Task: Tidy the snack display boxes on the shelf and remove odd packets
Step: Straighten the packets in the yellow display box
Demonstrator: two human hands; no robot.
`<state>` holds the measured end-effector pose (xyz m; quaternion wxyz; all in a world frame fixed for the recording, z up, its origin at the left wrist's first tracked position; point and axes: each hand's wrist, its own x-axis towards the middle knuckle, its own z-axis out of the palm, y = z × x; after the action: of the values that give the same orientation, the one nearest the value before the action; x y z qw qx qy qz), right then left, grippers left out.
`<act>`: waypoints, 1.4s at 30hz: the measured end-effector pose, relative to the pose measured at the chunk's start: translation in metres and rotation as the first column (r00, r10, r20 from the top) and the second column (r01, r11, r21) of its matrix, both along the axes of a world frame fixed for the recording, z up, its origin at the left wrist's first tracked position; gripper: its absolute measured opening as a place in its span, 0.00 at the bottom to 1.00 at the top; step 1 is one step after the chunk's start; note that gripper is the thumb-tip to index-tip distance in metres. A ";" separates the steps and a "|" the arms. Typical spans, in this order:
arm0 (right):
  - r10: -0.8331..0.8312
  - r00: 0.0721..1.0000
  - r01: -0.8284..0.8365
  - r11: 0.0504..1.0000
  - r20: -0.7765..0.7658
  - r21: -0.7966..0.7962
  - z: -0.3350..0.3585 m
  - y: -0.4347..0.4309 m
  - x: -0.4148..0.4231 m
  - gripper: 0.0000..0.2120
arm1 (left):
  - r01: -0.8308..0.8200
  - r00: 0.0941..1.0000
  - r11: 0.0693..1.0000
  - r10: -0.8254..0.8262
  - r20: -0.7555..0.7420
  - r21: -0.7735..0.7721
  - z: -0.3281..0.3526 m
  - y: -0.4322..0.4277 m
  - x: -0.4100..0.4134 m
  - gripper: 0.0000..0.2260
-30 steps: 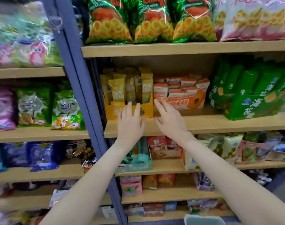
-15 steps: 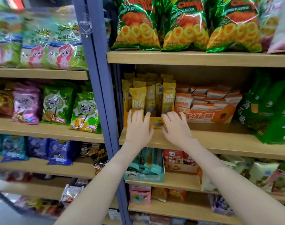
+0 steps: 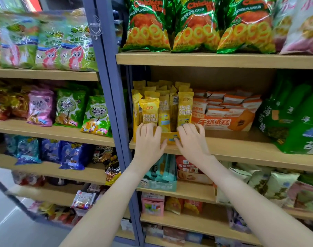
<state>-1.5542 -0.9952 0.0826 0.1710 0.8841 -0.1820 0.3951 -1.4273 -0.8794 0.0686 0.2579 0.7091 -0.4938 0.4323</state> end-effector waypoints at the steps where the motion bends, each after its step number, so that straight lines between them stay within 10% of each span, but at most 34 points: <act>1: 0.006 1.000 -0.006 1.000 0.005 -0.013 0.000 0.003 -0.002 0.11 | -0.002 1.000 1.000 0.002 0.000 -0.005 0.000 0.003 -0.002 0.15; 20: -0.170 0.985 0.171 0.985 0.042 -0.010 0.001 -0.007 -0.058 0.11 | 0.123 0.990 0.989 -0.128 0.060 0.076 0.009 -0.011 -0.045 0.10; 27: 0.098 0.978 -0.120 0.987 0.183 0.109 0.014 0.022 -0.022 0.24 | 0.262 0.964 0.963 -0.258 0.059 -0.061 0.019 0.010 -0.016 0.16; 42: -0.149 0.988 0.139 0.976 0.050 0.168 0.026 0.044 0.025 0.27 | 0.431 0.767 0.869 -0.494 -0.409 -0.242 0.039 0.006 0.030 0.18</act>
<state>-1.5295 -0.9511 0.1090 0.1199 0.8669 -0.2826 0.3928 -1.3970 -0.8735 0.1074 0.5123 0.6278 -0.5481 0.2075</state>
